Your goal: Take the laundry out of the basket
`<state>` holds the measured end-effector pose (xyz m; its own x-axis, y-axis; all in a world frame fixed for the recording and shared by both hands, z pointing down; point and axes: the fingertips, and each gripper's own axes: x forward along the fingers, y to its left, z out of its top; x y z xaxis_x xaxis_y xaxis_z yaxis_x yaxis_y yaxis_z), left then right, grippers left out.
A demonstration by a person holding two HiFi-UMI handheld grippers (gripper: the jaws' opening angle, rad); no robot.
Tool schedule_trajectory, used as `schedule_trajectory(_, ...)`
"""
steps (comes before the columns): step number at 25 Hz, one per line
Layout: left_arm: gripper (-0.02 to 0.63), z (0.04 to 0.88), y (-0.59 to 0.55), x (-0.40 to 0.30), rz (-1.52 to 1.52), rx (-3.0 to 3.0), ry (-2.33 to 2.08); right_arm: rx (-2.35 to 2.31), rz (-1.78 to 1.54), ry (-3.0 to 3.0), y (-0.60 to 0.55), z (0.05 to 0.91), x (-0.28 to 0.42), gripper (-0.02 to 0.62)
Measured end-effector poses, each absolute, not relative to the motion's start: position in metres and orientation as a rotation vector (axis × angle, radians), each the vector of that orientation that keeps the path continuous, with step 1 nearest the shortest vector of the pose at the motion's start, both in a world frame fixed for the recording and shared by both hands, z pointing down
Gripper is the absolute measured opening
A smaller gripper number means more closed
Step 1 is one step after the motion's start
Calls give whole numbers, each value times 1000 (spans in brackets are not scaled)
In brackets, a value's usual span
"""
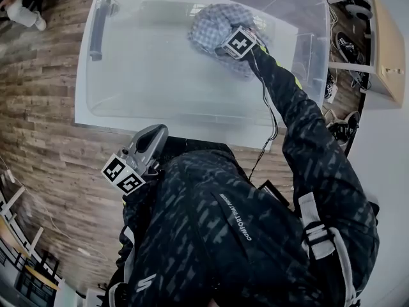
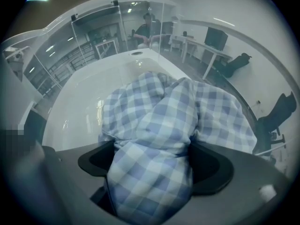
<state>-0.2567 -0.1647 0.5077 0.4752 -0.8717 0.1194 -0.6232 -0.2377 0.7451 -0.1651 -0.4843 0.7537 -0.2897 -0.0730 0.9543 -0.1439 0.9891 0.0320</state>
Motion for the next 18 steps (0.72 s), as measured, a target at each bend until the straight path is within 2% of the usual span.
schedule_trajectory(10,11,505,-171,-252,-406,1976,-1219,215,118,-1923,-490,752,-170,491)
schedule_trajectory(11,11,504,-171,-251,-407,1980,-1217,262,136,-1937,-495,750,-171,445)
schedule_trajectory(13,11,499,-171,-251,-416,1992,-1216,362,162,-1938,-508,746,-171,304)
schedule_trajectory(15,11,493,-170,-252,-427,2005,-1221,418,163,-1902,-518,742,-169,213)
schedule_trajectory(18,11,485,-166,-253,-433,2025,-1238,462,195,-1882,-522,736,-165,168)
